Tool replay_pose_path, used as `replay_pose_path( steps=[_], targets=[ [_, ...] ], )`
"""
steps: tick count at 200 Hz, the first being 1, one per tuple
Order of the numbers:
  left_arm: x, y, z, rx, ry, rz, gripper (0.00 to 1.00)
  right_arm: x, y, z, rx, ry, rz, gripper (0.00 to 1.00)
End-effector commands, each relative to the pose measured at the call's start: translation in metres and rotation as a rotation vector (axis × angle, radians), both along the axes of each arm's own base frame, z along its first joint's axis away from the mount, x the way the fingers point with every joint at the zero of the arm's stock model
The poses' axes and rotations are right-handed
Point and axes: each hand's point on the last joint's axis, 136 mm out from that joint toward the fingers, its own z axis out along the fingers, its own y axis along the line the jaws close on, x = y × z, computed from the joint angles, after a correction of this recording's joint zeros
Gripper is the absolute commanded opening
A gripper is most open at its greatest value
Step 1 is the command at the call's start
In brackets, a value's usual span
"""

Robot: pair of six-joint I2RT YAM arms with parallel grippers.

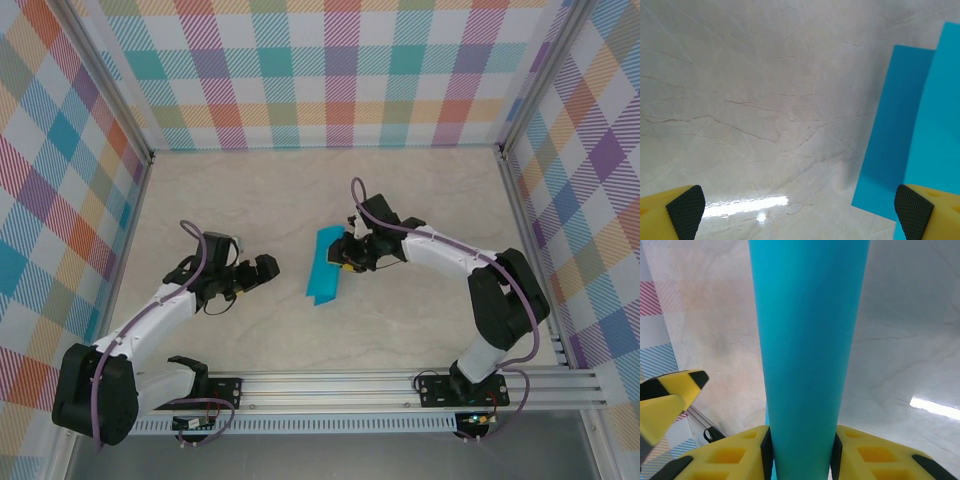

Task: Fold a paper plane with a square sheet of paper (pick it up from the middle)
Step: Fold the square sheet of paper in half at the center of the table.

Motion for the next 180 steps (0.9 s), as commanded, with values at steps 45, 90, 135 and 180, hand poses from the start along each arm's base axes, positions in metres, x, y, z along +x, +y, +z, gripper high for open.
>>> replay_pose_path(
  steps=[45,90,135,180],
  targets=[
    [0.008,-0.038,0.01,-0.035,-0.001,-0.097,1.0,-0.003,-0.027,-0.035,-0.023,0.062,-0.01,0.51],
    [0.015,-0.055,0.013,-0.057,-0.025,-0.12,1.0,-0.001,-0.039,-0.039,-0.057,0.058,-0.031,0.62],
    [0.017,-0.065,0.013,-0.064,-0.024,-0.142,0.99,0.001,-0.036,-0.046,-0.044,0.078,-0.005,0.65],
    [0.021,-0.069,0.01,-0.07,-0.015,-0.129,0.94,0.006,-0.027,-0.053,-0.032,0.097,0.01,0.68]
  ],
)
